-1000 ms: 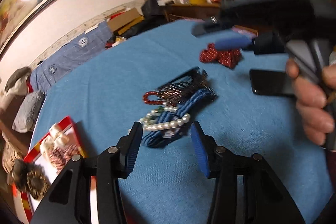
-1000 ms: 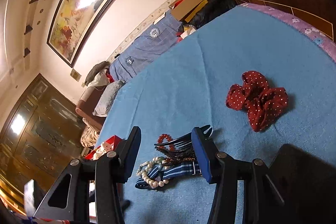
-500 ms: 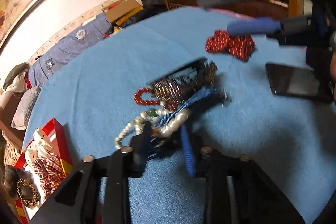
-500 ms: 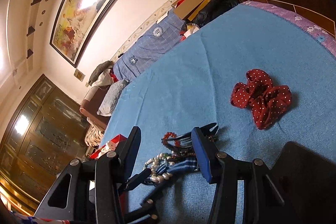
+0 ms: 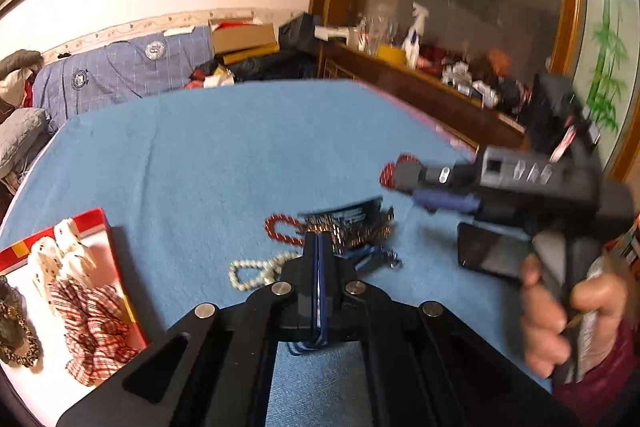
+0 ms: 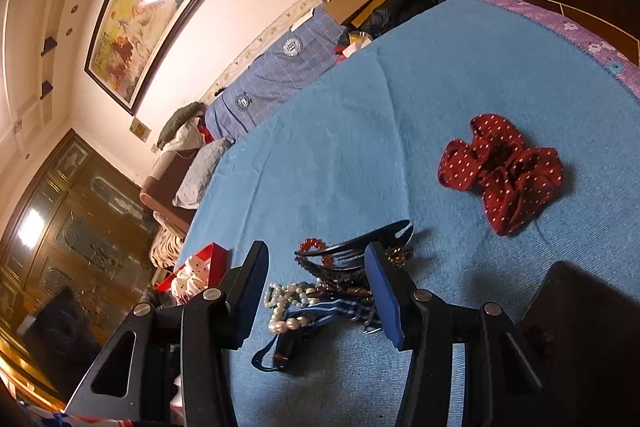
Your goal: Organize jewelry
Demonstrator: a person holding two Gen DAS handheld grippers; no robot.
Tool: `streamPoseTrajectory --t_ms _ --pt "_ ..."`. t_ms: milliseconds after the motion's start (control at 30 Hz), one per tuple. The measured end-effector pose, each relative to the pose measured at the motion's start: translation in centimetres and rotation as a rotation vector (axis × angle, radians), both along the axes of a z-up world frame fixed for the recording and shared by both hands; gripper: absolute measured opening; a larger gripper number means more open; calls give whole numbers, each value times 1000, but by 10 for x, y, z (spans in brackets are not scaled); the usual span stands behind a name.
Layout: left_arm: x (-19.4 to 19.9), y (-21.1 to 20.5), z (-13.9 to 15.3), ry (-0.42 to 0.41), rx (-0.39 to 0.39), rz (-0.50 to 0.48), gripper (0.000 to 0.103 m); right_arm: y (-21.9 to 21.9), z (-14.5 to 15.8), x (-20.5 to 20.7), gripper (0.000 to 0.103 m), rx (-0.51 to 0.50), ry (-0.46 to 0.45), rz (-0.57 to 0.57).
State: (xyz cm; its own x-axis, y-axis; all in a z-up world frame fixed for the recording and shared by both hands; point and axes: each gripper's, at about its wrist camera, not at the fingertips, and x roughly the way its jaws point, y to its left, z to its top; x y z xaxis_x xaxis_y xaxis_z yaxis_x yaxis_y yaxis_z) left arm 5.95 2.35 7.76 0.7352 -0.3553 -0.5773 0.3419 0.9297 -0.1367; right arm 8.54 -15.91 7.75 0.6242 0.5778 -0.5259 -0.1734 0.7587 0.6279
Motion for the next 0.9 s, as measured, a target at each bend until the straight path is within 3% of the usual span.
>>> streamPoseTrajectory --t_ms 100,267,333,433,600,833,900 --pt "2 -1 -3 13 21 -19 0 6 -3 3 54 -7 16 23" --pt "8 -13 -19 74 120 -28 1 9 -4 3 54 -6 21 31" --pt "10 -13 -24 113 114 -64 2 8 -3 4 54 2 22 28" --pt "6 -20 -28 98 148 -84 5 7 -5 4 55 5 26 30" --pt "-2 -36 -35 65 217 -126 28 1 -6 4 56 17 26 10" --pt "10 -47 -44 102 260 -122 27 3 -8 4 56 16 29 24" --pt "11 -52 -43 100 255 -131 10 3 -8 4 56 18 28 23"
